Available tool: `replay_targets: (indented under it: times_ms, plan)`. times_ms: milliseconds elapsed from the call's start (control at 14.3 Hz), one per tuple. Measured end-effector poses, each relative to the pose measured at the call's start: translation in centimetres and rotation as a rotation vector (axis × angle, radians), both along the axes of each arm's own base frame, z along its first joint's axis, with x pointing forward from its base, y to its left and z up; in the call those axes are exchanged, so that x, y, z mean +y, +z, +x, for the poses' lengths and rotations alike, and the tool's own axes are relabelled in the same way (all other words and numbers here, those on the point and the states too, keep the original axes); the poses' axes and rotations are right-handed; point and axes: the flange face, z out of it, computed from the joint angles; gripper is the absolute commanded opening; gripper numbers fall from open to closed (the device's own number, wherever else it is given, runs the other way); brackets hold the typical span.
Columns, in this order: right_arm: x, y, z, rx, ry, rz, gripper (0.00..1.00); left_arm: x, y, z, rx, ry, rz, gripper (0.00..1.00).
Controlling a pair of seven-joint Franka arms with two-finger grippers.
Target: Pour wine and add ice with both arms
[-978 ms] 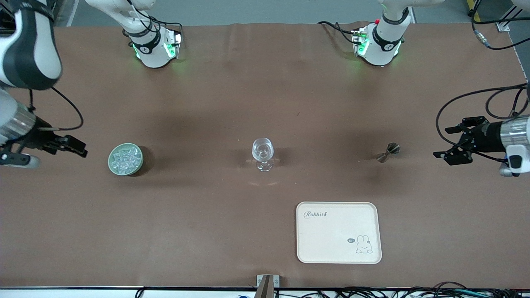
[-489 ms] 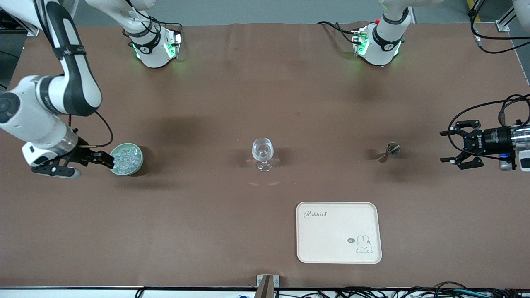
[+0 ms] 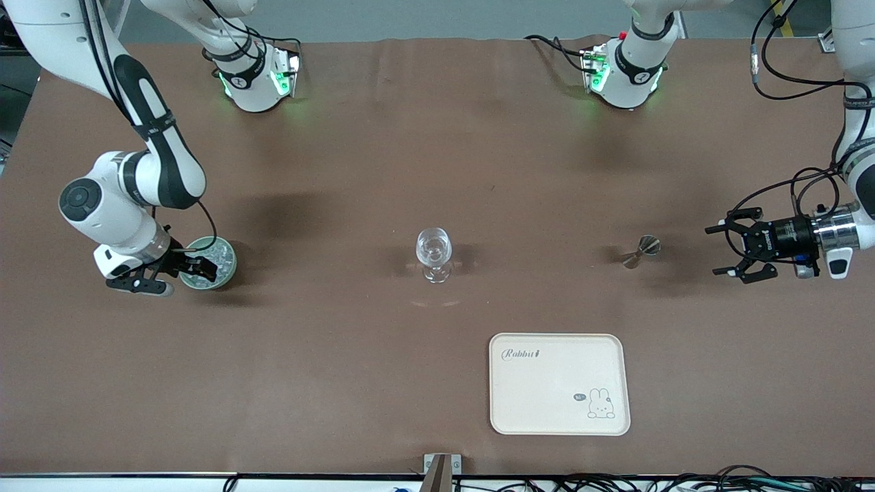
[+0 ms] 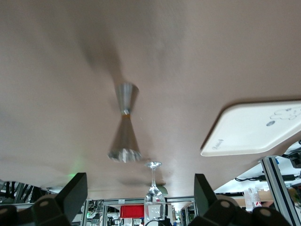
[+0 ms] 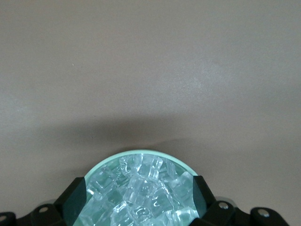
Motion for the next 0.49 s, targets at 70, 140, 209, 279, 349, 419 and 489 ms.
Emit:
replay_targets:
  times_ms: [70, 140, 209, 279, 349, 419, 489]
  plan:
    - [0.0, -0.1, 0.0, 0.002, 0.0, 0.0, 0.97, 0.9, -1.3, -0.9, -0.012, 0.002, -0.009, 1.0]
    - [0.0, -0.2, 0.0, 0.004, 0.0, 0.0, 0.97, 1.5, -2.5, -1.4, -0.024, 0.007, -0.02, 1.0]
    - [0.0, -0.3, -0.1, 0.005, 0.0, 0.0, 0.95, 1.8, -3.5, -1.7, -0.038, 0.008, -0.029, 1.0]
    - [0.0, -0.4, -0.1, 0.008, 0.0, 0.001, 0.94, 1.8, -4.4, -1.8, -0.051, 0.004, -0.038, 1.0]
    - [0.0, -0.6, -0.3, 0.014, 0.0, 0.001, 0.92, 1.8, -5.3, -1.9, -0.062, 0.0, -0.046, 1.0]
    - [0.0, -0.9, -0.6, 0.021, 0.0, 0.002, 0.92, 1.6, -6.3, -2.0, -0.066, -0.003, -0.059, 1.0]
    - [0.1, -1.1, -0.8, 0.027, 0.0, 0.002, 0.9, 1.3, -7.3, -2.1, -0.07, -0.006, -0.076, 1.0]
